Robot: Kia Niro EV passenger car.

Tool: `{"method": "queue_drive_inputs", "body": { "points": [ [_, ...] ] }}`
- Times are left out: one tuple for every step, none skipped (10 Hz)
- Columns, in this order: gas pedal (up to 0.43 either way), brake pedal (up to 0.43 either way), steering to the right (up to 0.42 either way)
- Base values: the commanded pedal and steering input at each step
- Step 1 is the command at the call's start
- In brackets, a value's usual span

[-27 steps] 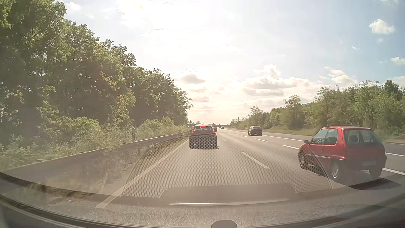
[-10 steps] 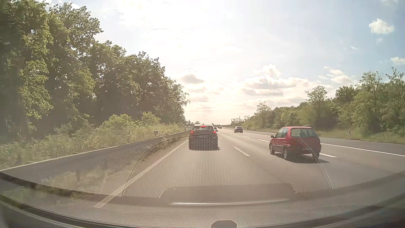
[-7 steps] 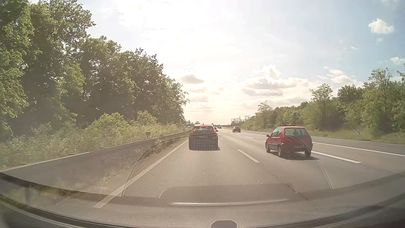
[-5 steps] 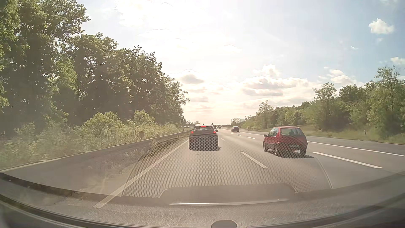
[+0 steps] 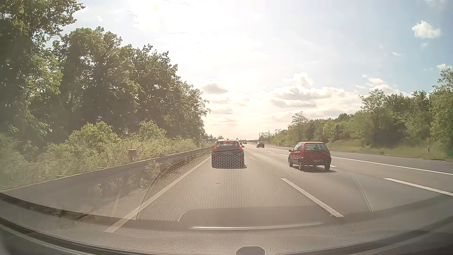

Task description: Follow the waypoints while adhering to traffic rules and regulations

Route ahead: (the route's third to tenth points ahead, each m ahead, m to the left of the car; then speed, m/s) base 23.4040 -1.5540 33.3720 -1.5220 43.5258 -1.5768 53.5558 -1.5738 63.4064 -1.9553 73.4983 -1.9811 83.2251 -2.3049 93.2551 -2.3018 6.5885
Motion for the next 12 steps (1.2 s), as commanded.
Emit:
{"method": "queue_drive_inputs", "body": {
  "points": [
    [0.0, 0.0, -0.002],
    [0.0, 0.0, -0.001],
    [0.0, 0.0, -0.001],
    [0.0, 0.0, -0.001],
    [0.0, 0.0, -0.001],
    [0.059, 0.0, -0.001],
    [0.098, 0.0, -0.001],
    [0.11, 0.0, -0.001],
    [0.13, 0.0, -0.001],
    [0.13, 0.0, -0.001],
    [0.13, 0.0, -0.001],
    [0.13, 0.0, -0.001]
  ]
}}
